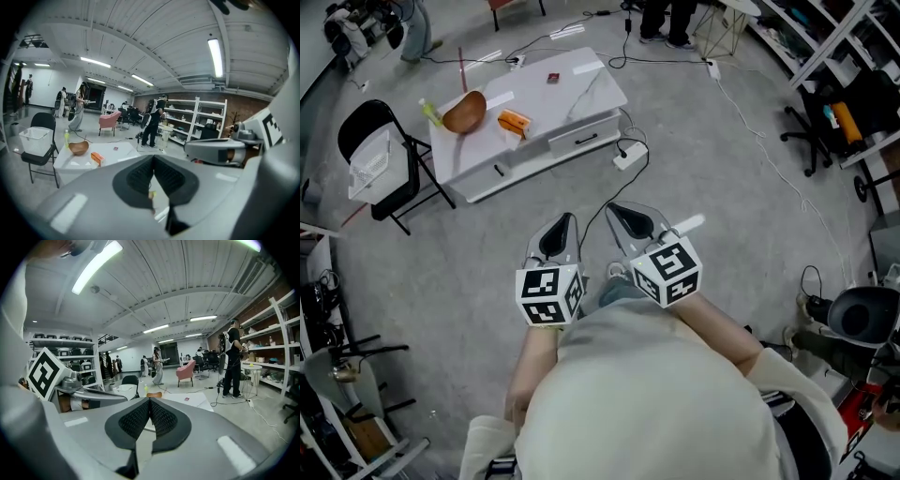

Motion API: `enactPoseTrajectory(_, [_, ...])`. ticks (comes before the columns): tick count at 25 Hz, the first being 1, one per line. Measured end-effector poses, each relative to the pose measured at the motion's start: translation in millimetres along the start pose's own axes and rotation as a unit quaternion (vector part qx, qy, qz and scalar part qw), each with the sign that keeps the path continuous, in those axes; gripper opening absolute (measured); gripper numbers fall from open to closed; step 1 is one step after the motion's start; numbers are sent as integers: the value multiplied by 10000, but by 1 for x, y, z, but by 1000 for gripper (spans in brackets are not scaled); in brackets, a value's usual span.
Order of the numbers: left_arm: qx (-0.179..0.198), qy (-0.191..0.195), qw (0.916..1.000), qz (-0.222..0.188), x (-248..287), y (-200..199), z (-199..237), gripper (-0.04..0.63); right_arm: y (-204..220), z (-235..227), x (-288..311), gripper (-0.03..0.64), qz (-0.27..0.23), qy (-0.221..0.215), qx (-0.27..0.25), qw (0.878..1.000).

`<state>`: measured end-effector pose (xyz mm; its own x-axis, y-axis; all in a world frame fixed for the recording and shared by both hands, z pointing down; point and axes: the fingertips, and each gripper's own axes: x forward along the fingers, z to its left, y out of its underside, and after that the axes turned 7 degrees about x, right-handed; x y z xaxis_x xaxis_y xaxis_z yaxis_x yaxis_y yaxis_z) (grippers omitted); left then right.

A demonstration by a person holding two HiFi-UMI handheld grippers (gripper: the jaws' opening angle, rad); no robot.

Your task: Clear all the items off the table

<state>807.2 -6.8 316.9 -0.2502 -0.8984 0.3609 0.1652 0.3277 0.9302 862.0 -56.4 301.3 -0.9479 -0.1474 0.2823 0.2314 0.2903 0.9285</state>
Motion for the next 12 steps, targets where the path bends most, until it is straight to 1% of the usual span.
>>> enactPoseTrajectory(4, [2,-71,10000,-38,33,-14,0,9,-9,-31,15,-3,77,-90,5,9999])
enactPoseTrajectory(8, [-16,-194,9998,-110,61,-26,2,9,-19,-56,30,8,87,-206,-145,9996])
enactPoseTrajectory(12, [-226,-219,9994,-158,86,-30,6,9,-29,-78,43,18,10,-293,-280,9992])
